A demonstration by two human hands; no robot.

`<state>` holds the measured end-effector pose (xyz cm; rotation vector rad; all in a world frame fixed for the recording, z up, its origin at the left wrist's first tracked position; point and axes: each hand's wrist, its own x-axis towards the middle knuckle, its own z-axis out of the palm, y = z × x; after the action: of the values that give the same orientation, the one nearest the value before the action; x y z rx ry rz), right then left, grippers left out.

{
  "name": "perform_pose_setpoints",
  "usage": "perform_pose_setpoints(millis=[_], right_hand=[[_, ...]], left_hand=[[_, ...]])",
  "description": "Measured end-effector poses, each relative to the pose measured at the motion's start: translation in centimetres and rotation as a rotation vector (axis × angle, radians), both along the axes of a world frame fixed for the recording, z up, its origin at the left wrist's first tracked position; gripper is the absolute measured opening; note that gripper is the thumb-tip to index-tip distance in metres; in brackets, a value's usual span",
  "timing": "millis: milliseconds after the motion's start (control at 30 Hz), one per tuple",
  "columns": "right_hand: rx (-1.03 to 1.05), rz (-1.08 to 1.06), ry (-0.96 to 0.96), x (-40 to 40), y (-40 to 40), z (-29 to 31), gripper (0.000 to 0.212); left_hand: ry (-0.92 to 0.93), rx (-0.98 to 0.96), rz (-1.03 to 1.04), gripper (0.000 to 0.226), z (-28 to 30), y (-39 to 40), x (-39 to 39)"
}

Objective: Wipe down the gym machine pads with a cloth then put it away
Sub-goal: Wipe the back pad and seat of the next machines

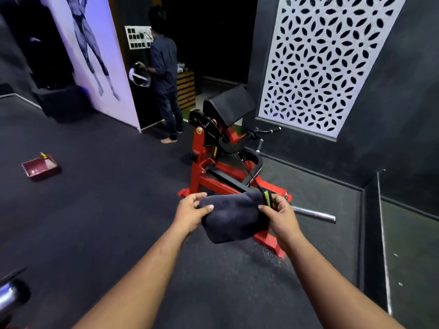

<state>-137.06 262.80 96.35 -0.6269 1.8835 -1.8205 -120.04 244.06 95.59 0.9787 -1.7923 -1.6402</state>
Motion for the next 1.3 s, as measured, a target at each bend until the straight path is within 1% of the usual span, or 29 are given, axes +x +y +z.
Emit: perform_pose_setpoints(millis=[100, 167, 233, 267, 300, 367, 433, 467, 533, 600, 667, 733, 833, 900, 967, 1000, 1067, 1133, 1167, 1233, 1300], right_hand=[[-0.004, 0.02, -0.029, -3.1, -4.5, 0.9, 0.029], [-0.022, 0.032, -0.129, -5.2, -7.4, 1.2, 0.024], [-0.051, 0.052, -0.242, -6.9, -10.5, 1.7, 0.012], [-0.055, 0.059, -0.287, -7.6, -11.9, 2.0, 0.01], [-0.044, 0.072, -0.315, -8.9, -13.9, 2.0, 0.015], [-0.008, 0.129, -0.391, -11.2, -17.6, 1.6, 0.028], [0.029, 0.217, -0.415, -13.2, -20.9, 0.9, 0.033], [0.019, 0.258, -0.422, -14.6, -23.1, 0.7, 0.031], [-0.016, 0.303, -0.455, -16.8, -26.8, 0.4, 0.018], [-0.037, 0.299, -0.453, -18.5, -30.3, 0.2, 0.009], [-0.056, 0.275, -0.378, -20.2, -34.2, 0.1, 0.009], [-0.012, 0.268, -0.23, -21.6, -38.6, 0.0, 0.013], [0.034, 0.291, -0.063, -22.4, -44.5, -0.1, 0.014], [0.037, 0.259, 0.079, -22.6, -48.6, -0.2, 0.016], [0.044, 0.244, 0.276, -23.0, -53.0, -0.8, 0.021], [0.046, 0.234, 0.342, -23.0, -54.9, -1.1, 0.022], [0.048, 0.195, 0.355, -22.6, -59.6, -1.8, 0.017], [0.04, 0.143, 0.342, -22.1, -64.2, -2.1, 0.016], [0.033, 0.106, 0.33, -21.8, -65.8, -2.0, 0.014], [0.016, 0.02, 0.279, -21.4, -70.1, -1.8, 0.011], [0.013, -0.046, 0.263, -21.6, -74.0, -1.4, 0.012]], left_hand=[[0.071, 0.066, 0.033, 0.045, 1.4, -4.3, -3.2], [0.113, 0.088, 0.063, 0.043, 2.3, -7.1, -5.2], [0.152, 0.094, 0.077, 0.037, 2.9, -10.1, -7.1], [0.168, 0.091, 0.08, 0.035, 3.3, -11.4, -7.9], [0.181, 0.081, 0.086, 0.033, 3.5, -13.1, -9.0], [0.183, 0.034, 0.098, 0.038, 3.7, -16.0, -11.0], [0.175, 0.001, 0.081, 0.049, 3.9, -18.4, -12.6], [0.168, -0.02, 0.073, 0.055, 3.7, -20.2, -13.6], [0.109, -0.089, 0.069, 0.063, 3.6, -23.6, -15.0], [-0.008, -0.179, 0.084, 0.068, 3.8, -27.1, -15.7], [-0.164, -0.277, 0.117, 0.072, 4.0, -30.8, -16.2], [-0.322, -0.382, 0.155, 0.074, 3.9, -34.8, -16.7], [-0.471, -0.493, 0.181, 0.063, 3.0, -40.5, -16.9], [-0.539, -0.55, 0.209, 0.052, 2.4, -44.8, -16.9], [-0.566, -0.623, 0.224, 0.039, 2.0, -49.1, -16.7], [-0.574, -0.671, 0.231, 0.033, 1.7, -51.1, -16.7], [-0.598, -0.732, 0.241, 0.024, 1.3, -56.0, -16.7], [-0.557, -0.719, 0.255, 0.022, 0.9, -60.8, -16.7], [-0.496, -0.679, 0.247, 0.022, 0.8, -62.7, -16.8], [-0.297, -0.507, 0.157, 0.021, 1.0, -67.5, -17.1], [-0.159, -0.32, 0.026, 0.018, 2.1, -71.5, -17.7]])
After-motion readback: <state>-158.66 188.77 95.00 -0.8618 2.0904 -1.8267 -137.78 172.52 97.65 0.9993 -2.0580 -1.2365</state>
